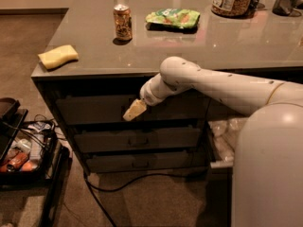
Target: Open top drawer
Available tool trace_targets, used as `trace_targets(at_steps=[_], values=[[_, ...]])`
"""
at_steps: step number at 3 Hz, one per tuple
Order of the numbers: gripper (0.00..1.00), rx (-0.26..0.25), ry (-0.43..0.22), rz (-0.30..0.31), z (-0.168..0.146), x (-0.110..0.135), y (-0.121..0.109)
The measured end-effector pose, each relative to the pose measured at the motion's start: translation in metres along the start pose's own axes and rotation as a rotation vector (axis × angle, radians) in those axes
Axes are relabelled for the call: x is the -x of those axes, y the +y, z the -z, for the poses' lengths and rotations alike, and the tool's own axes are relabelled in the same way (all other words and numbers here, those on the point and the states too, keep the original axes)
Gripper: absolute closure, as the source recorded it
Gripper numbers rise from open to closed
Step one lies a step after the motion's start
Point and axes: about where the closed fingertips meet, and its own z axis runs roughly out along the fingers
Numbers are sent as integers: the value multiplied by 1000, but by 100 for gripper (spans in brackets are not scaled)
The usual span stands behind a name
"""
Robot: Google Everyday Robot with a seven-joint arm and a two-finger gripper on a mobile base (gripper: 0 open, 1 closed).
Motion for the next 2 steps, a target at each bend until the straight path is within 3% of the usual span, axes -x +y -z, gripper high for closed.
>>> trace_targets(at_steps=[1,2], values=[[0,28,3,-49,3,-12,11],[0,28,3,-49,3,-12,11]])
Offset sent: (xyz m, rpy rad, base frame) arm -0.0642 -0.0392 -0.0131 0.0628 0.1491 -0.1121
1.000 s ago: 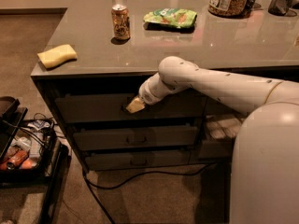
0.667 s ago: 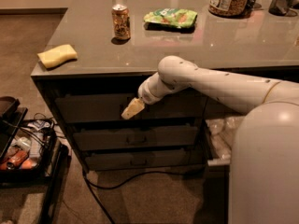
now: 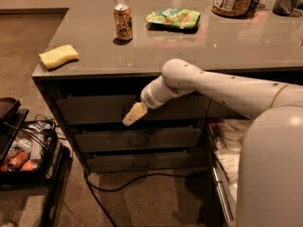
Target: Open top drawer
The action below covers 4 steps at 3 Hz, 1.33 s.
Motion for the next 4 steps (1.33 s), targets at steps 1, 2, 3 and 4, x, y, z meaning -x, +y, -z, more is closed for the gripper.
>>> trace_targets(at_steps=[1,2,3,4], values=[[0,7,-1,-9,-1,4,4],[0,16,-2,-23,-3,2,6],[0,30,-26,-18,-1,5,6],[0,59,-35,-19,-2,6,7]])
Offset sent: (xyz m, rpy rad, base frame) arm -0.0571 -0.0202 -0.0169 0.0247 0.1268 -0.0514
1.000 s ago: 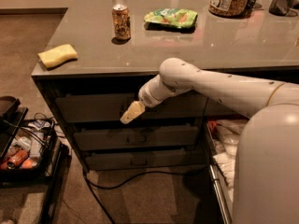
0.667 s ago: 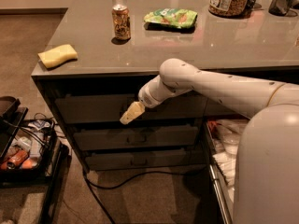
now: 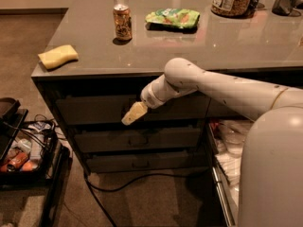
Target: Open top drawer
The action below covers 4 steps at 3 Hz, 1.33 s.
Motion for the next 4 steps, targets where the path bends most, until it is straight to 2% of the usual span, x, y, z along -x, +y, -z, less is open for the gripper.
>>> trace_targets(at_steps=[1,2,4], values=[[0,0,0,0,0,0,0],[19,0,0,0,0,0,0],[65,0,0,0,6,6,0]])
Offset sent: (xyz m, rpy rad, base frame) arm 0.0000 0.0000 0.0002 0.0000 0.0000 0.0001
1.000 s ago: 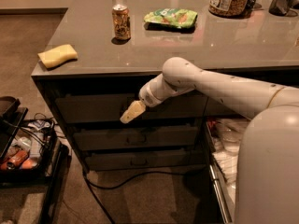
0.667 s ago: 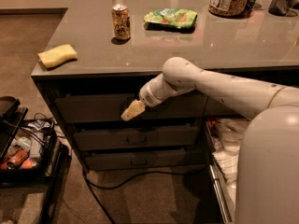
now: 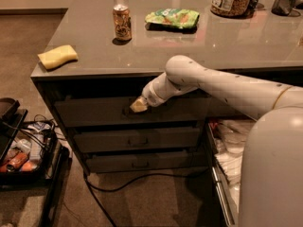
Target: Open top drawer
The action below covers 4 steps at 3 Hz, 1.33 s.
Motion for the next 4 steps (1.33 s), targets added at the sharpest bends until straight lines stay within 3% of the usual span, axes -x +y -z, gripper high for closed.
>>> trace_targets(at_steps=[1,2,3,4], values=[[88,0,0,0,3,3,0],[100,-3,-1,1,5,3,1],[100,-8,7,20,0,3,14],[81,-8,7,20,0,3,14]])
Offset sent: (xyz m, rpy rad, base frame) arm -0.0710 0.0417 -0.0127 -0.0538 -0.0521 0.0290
